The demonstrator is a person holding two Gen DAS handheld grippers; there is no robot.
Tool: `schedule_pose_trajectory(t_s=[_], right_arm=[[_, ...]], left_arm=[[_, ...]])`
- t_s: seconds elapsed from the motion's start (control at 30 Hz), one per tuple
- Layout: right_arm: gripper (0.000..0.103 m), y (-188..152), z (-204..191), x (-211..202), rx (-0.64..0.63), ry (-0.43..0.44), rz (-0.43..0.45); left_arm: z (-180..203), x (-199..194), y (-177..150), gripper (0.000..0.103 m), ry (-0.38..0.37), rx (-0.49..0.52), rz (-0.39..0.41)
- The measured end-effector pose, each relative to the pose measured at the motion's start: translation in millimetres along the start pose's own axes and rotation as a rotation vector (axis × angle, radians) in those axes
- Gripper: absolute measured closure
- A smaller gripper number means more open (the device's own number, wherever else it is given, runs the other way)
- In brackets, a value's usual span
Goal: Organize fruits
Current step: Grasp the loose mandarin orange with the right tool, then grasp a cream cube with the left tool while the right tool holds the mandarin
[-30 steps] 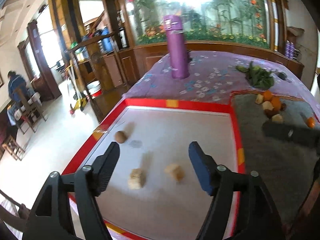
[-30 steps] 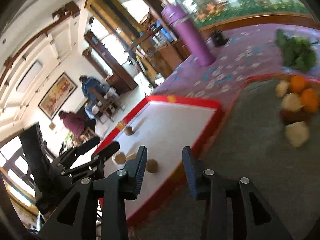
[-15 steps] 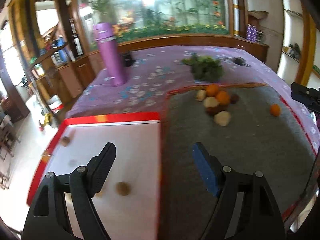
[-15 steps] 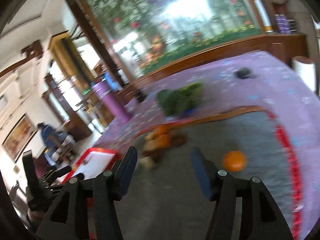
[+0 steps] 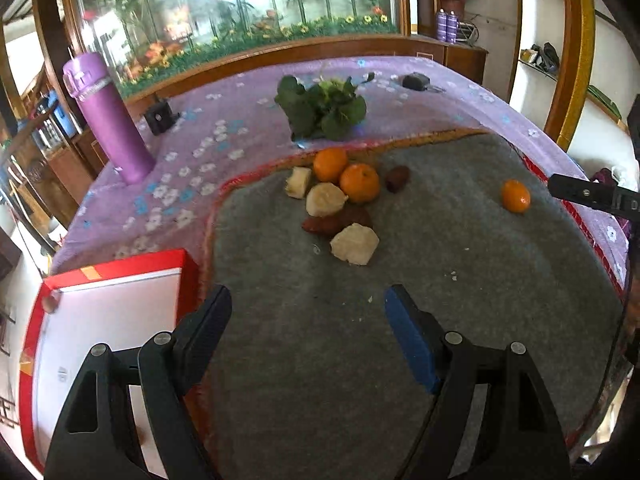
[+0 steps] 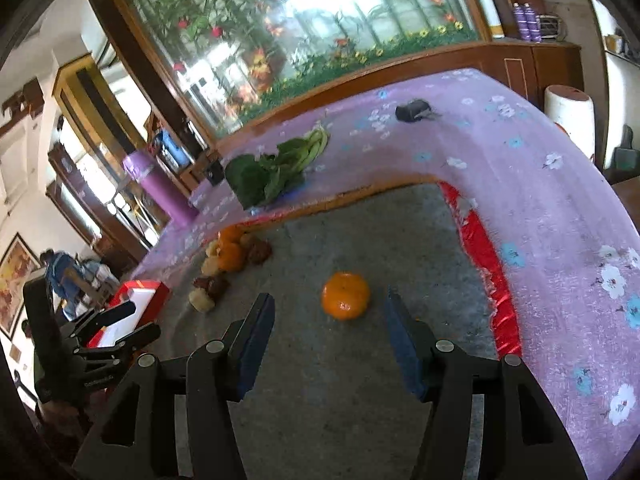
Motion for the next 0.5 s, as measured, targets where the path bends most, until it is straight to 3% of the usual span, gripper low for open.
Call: schedule_pose_trajectory(t_s=[0.27, 0.37, 0.43, 0.5], right_arm=[[0.044, -8, -4, 47, -0.108, -0.158, -0.110], [0.052, -12, -1, 53, -0.137, -0.198, -0.098], [0.065, -14, 1, 52, -0.177, -0.236, -0.090], [0.067, -13, 2, 51, -0.175, -0.239, -0.077]], left_arm=[[-4, 7, 9, 0.024, -0.037, -0.035, -0.015], [-3, 13, 11, 0.024, -0.050, -0.056, -0.025], [2, 18, 13, 0.024, -0.065, -0.060, -0.033], [10, 22, 14, 0.024, -0.085, -0.054, -0.041]])
Point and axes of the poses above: each gripper's, at about its wrist camera, not at the fingertips, and x roughly the way its jaws point, z to its right, y to its top, the point moved 10 cm from there along x, roughly the way its jaws point, and after that the axes turned 6 degrees about z, right-handed, at the moved point
